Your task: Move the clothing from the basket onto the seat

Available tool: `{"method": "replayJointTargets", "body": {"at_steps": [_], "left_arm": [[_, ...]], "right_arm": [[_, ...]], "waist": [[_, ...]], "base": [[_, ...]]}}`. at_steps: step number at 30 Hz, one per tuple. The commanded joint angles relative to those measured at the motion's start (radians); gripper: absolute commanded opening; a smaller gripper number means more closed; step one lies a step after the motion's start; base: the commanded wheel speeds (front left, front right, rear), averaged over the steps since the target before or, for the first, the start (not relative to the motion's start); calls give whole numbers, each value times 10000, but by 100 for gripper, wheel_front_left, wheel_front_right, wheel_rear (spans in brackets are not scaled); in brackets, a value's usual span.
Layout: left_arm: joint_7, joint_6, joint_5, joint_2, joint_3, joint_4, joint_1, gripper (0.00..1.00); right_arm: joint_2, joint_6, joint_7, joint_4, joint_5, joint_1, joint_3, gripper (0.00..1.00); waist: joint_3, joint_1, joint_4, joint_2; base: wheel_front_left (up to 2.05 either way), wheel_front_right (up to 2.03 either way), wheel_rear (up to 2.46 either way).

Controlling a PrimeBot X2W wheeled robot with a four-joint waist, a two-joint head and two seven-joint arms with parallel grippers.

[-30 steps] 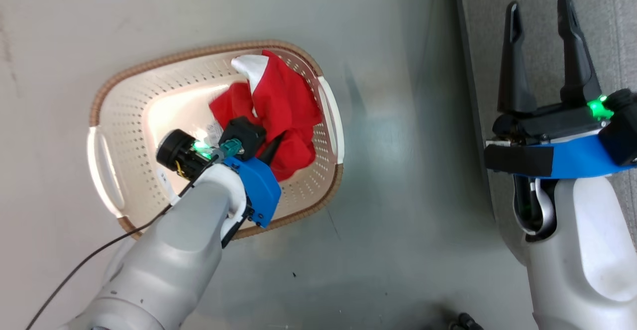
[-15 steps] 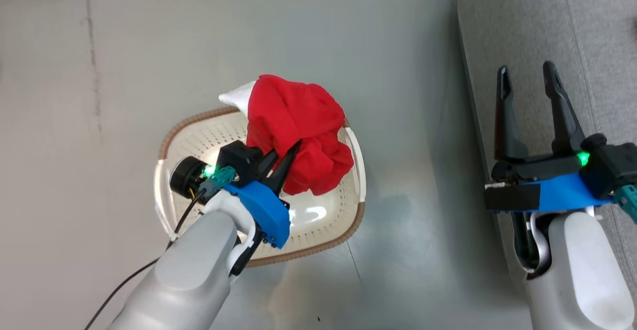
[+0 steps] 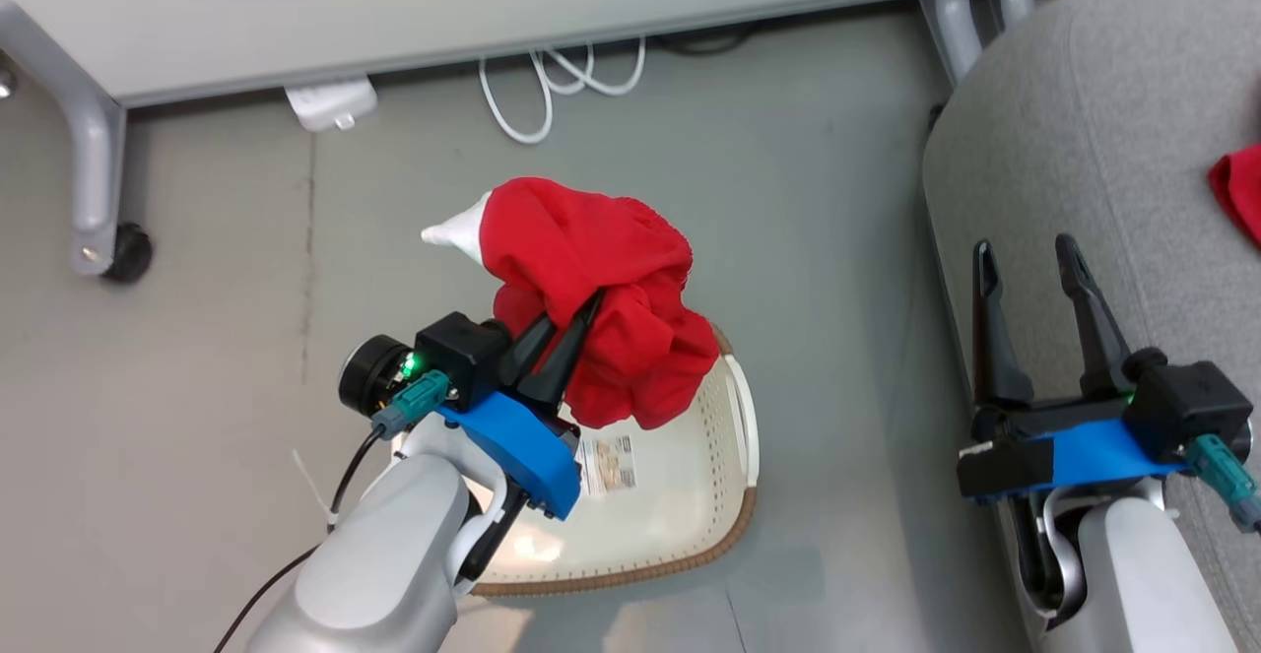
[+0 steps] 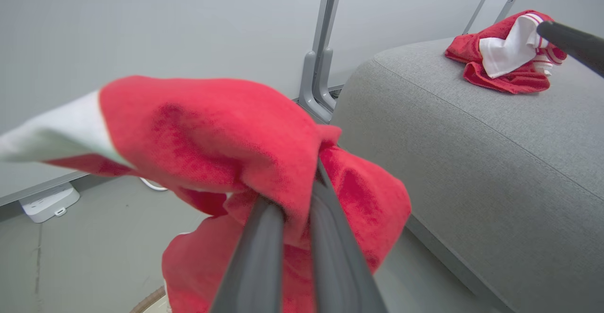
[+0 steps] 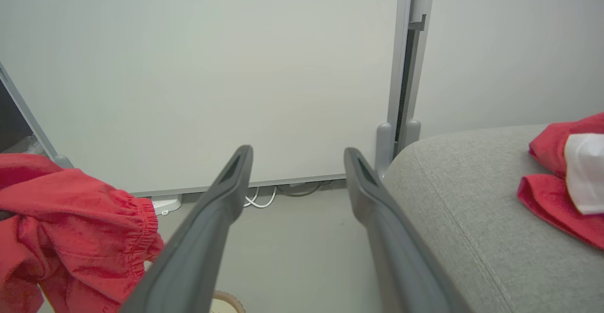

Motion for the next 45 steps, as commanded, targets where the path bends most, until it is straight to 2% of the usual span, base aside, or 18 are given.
{"method": "replayJointTargets", "body": {"at_steps": [1, 15, 31, 38, 45], "left_arm": [[-49, 43, 13, 91, 96, -68, 128, 0], [274, 267, 111, 177, 56, -1393, -67, 0], [971, 455, 83, 297, -232, -2246, -115, 0], [1020, 529, 27, 338, -288, -2345, 7, 0], [991, 577, 5, 347, -340, -2359, 4, 0]], "right_arm": [[-10, -7, -4, 11, 42, 157, -8, 100], [101, -7, -4, 337, 151, 1183, 97, 100], [146, -7, -4, 481, 297, 1924, 502, 100], [148, -7, -4, 426, 342, 1859, 1084, 100], [-40, -7, -4, 531, 245, 1278, 2337, 100]], "waist": [[-401, 2, 181, 0], [-2004, 2, 371, 0], [-2926, 2, 225, 0], [-2985, 2, 219, 0], [-2933, 2, 205, 0]], "base": [[0, 0, 0], [0, 0, 0], [0, 0, 0], [0, 0, 0], [0, 0, 0]]}}
